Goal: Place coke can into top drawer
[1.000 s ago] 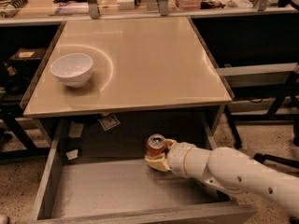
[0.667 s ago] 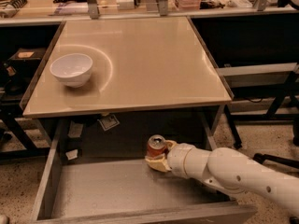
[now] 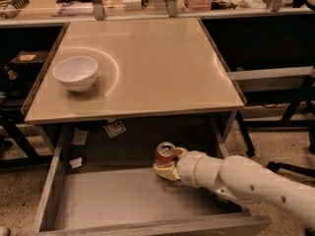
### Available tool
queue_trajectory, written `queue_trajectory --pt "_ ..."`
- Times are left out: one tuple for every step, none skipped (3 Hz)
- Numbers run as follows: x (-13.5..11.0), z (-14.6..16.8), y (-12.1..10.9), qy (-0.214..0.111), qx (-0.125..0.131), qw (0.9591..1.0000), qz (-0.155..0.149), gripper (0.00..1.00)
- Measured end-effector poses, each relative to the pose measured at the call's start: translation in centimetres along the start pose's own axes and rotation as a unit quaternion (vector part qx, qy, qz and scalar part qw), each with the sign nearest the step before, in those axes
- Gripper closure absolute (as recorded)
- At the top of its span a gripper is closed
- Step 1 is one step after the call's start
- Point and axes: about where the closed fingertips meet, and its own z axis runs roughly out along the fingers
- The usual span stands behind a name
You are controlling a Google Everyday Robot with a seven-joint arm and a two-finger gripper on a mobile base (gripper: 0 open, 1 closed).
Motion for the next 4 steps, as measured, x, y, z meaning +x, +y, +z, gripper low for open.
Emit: queue_trajectory --pt "0.0 0.0 0.0 0.0 0.0 1.0 0.0 0.59" --pt "0.0 0.0 0.0 0.0 0.0 1.0 0.0 0.36" --pt "0.0 0.0 0.01 0.0 0.0 1.0 0.0 0.12" --pt "0.0 0.0 0.01 0.0 0.0 1.0 0.0 0.0"
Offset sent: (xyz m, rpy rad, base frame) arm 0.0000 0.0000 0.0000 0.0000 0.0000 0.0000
